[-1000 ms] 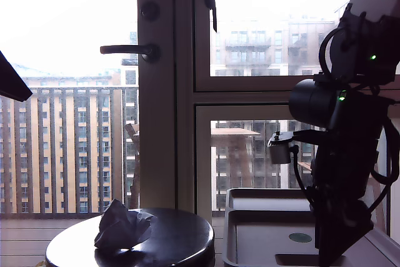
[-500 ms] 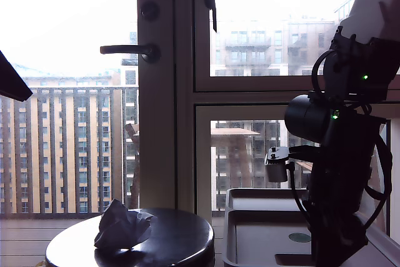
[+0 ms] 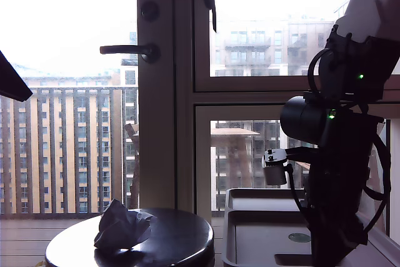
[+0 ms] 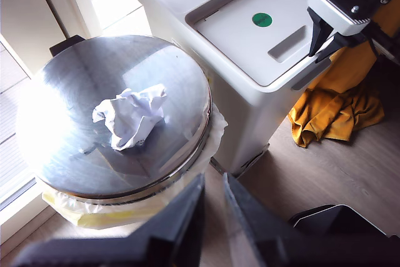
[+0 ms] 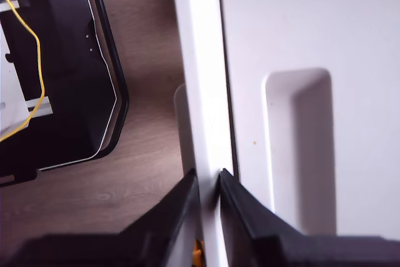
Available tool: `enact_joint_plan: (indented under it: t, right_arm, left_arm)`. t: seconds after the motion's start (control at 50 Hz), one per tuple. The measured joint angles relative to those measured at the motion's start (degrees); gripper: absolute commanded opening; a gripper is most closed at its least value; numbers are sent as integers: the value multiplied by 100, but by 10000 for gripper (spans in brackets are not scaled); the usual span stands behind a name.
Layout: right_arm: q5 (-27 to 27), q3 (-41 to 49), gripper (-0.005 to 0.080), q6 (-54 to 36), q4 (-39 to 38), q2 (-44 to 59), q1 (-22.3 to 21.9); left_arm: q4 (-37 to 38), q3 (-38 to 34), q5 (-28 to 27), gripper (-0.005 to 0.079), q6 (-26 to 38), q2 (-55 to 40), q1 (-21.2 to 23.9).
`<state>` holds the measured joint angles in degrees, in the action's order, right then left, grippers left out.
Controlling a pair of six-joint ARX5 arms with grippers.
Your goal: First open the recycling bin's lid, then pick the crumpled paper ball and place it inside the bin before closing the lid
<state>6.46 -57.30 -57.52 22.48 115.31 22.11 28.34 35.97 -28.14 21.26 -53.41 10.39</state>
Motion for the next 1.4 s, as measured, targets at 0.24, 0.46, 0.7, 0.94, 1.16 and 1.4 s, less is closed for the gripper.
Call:
enact_joint_plan:
  t: [0.24,0.46,0.7,0.94,1.16,1.4]
  right_arm:
    - [-146,-33,-13,0,306,-44,11]
    - [-125,-26,-13,15,481,-785,13]
    - [-404,-26,-13,116,629,-1766,109]
    - [-560,-26,-13,138,649,-2492,122]
    - [-599,-26,-13,157,590,-2824,111]
    - [-599,-26,-13,157,590,-2826,111]
  left_arm:
    - [0,0,0,77,-2,0,0]
    - [-2,0,0,77,-4,0,0]
    - [-107,0,-2,77,-4,0,0]
    - [-573,2,-4,99,-9,-72,0]
    - [-1209,4,15,438,-9,-903,4]
    - [-2577,4,568,615,-11,-2378,160]
